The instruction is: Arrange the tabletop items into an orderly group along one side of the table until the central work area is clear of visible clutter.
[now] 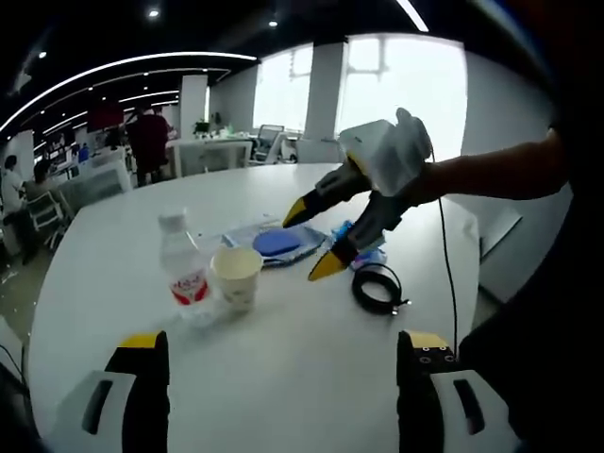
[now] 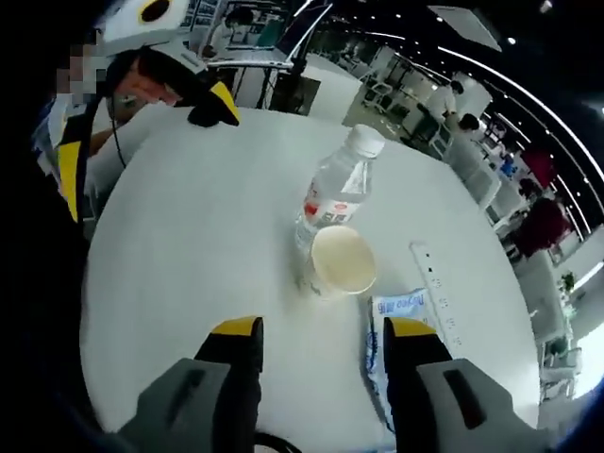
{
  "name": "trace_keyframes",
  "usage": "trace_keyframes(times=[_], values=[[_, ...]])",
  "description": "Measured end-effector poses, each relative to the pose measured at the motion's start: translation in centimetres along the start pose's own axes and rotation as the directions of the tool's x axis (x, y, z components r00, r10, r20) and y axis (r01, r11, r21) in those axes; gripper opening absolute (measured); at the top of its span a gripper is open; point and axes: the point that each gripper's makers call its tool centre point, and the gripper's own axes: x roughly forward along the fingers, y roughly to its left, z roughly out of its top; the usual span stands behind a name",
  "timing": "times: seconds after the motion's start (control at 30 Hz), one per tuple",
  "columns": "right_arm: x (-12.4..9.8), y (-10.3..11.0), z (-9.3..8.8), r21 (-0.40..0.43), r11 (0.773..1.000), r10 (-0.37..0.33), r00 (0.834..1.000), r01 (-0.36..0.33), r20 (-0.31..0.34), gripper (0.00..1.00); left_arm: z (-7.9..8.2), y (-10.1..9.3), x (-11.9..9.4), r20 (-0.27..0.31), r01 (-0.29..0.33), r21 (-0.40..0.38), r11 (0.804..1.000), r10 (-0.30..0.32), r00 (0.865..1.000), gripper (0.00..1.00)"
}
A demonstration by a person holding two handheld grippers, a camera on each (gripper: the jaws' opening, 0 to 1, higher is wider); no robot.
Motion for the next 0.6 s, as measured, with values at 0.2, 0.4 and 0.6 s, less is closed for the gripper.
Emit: trace_keyframes(times=[0.2, 0.4, 0.6], values=[[-2.0, -0.1, -0.9, 0.144, 0.989, -0.049, 0.998, 0.043, 0.039, 0.58, 0.3, -0.1, 0.1, 0.01, -0.006, -0.01, 1.0, 0.007, 1.0, 1.0], [-4.2, -0.2, -1.7, 0.292, 0.952, -0.114, 0.991, 0.088, 0.071, 0.64, 0.9, -0.4, 0.2, 0.027, -0.01, -0.011, 1.0, 0.01, 1.0, 1.0], [-6.1, -0.5, -3.2, 0.42, 0.899, -0.182, 0.978, 0.125, 0.098, 0.7, 1.2, -0.8, 0.2, 0.04, -0.015, -0.017, 1.0, 0.016, 0.999, 1.0]])
